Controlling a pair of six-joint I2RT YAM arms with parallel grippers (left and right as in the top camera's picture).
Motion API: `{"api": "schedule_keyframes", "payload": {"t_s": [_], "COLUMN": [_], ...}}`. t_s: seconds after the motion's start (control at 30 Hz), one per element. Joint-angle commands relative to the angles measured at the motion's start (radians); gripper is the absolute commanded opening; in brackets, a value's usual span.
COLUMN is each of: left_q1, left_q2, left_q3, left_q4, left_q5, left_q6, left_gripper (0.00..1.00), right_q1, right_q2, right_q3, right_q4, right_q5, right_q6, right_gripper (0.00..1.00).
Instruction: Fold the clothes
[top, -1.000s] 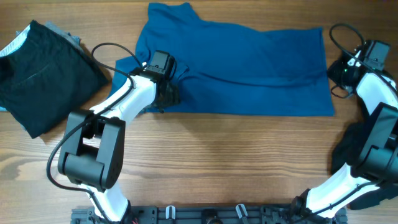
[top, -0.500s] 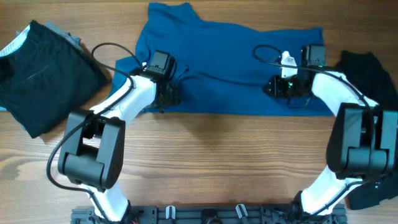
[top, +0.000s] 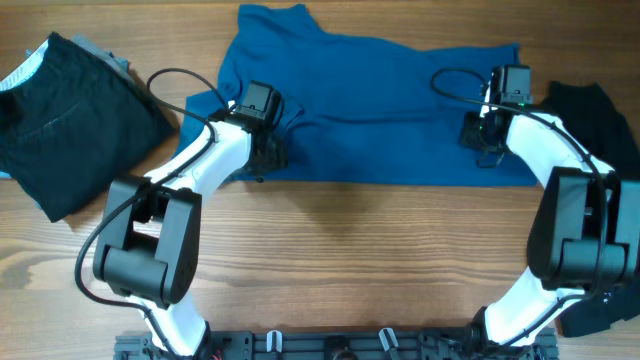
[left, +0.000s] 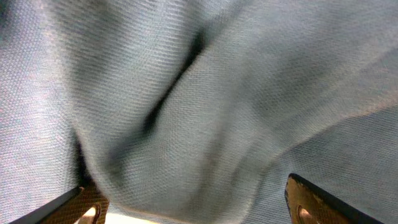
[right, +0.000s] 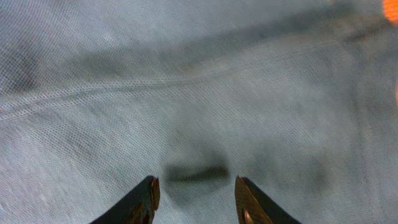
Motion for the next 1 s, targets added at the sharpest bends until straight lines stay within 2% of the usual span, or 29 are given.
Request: {"api": "schedule_keyframes", "payload": {"t_s": [0.0,0.1,0.2,0.37,0.47,0.67,0.77,0.97], "left_q1": [0.022,0.066,0.115,0.22,0.254,0.256,0.256,0.256], "left_q2": [-0.121,-0.189,-0.148,-0.06,-0.027,0.049,0.055,0.054], "left_q3": [0.048,0.05,0.044,0.016,-0.006,-0.037,-0.102,-0.144], "left_q4": [0.002,0.035,0.021,0.037,0.075,0.07,0.005,-0.295], "left_q5": [-0.069,-0.068,-0.068,0.079,0.176,0.179,0.178,0.178], "left_q6": [-0.002,-0.002,-0.008,-0.04,-0.039,-0.032,-0.032,-0.07], "left_gripper": [0.92,0.95,0.95,0.94,0.94,0.94,0.91,0.89], "right_q1": [-0.014,-0.017,-0.034,-0.132,-0.141,-0.142,-0.143,-0.153], "right_q2": [-0.116,-0.174,-0.159,-0.14,-0.1,0.015,0.02,0.02], "right_q3": [0.012,0.011,0.005,-0.004,-0.004,-0.004,-0.004,-0.004], "right_q4": [-0.042,-0.087,-0.174,-0.187,-0.177,-0.25,-0.316,-0.458], "right_q5": [0.021,0.021,0.033,0.024,-0.064,-0.081,-0.077,0.067], "right_q6": [0.035,0.035,0.076,0.106,0.023,0.032,0.039,0.11], "right_gripper": [0.47,0.51,0.51,0.55,0.55,0.56,0.59,0.61]}}
